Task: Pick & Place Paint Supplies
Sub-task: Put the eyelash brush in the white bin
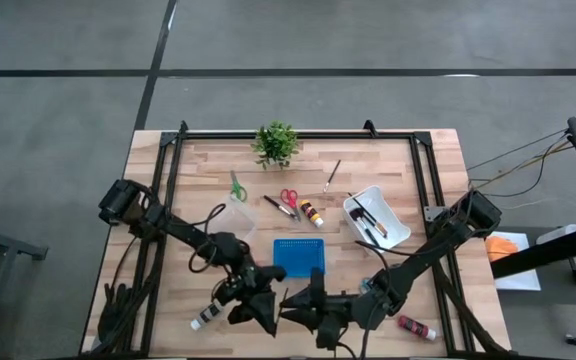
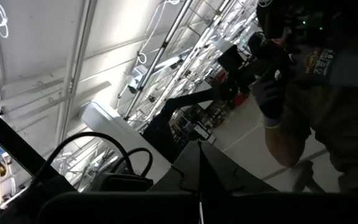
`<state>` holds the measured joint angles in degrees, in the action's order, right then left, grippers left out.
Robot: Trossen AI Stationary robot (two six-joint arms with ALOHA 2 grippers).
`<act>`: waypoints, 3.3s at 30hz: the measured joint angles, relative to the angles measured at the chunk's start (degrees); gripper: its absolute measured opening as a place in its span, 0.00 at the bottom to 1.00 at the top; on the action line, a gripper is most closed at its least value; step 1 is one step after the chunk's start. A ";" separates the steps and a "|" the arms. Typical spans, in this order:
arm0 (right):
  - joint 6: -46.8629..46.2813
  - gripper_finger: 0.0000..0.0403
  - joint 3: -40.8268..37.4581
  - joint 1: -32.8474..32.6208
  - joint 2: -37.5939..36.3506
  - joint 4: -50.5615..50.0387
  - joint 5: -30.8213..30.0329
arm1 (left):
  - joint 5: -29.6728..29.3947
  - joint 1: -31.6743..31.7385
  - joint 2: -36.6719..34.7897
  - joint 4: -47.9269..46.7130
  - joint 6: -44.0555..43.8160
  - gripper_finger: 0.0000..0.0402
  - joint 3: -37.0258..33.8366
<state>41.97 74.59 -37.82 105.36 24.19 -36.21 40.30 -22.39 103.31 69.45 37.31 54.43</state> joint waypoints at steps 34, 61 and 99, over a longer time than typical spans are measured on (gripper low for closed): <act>-8.90 0.35 -0.04 0.97 -2.42 -5.58 4.65 | 3.56 0.06 -0.27 -15.30 6.00 0.01 6.37; -15.28 0.35 -0.15 -0.26 -5.18 -10.35 4.78 | -4.51 -0.09 -4.26 -23.48 15.87 0.01 6.19; -12.99 0.35 -0.24 -4.75 -5.55 -21.46 -8.63 | -7.04 1.27 -4.68 -24.13 1.28 0.01 3.30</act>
<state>28.99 74.35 -42.57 99.81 2.74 -44.84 33.26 -21.12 98.63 45.32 38.59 57.73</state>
